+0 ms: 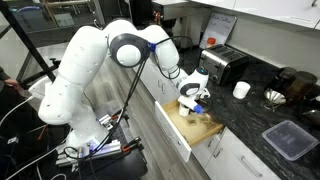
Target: Open the ajar drawer, remove the white mug from the drawer and place it on the countertop
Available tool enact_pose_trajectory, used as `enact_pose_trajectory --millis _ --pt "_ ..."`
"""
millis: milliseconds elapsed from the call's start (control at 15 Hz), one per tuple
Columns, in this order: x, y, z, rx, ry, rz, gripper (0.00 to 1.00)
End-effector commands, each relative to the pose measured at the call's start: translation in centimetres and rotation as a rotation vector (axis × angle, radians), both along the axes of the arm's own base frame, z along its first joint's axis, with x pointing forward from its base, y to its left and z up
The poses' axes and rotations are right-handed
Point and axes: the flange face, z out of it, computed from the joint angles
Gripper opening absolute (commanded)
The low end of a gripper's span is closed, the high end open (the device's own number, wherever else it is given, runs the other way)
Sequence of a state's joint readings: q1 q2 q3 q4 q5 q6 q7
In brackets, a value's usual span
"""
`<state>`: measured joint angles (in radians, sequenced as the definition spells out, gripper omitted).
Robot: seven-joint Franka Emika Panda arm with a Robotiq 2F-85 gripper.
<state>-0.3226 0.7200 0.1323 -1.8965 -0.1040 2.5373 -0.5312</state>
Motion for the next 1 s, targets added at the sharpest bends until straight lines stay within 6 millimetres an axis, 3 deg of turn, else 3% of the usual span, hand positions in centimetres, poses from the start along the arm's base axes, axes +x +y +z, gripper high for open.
enact_pose_trajectory --millis 0,933 --pt "-0.3 0.4 3.2 -0.012 0.025 -0.007 0.02" --pt "-0.4 0.8 12.1 -0.034 0.178 0.065 0.02"
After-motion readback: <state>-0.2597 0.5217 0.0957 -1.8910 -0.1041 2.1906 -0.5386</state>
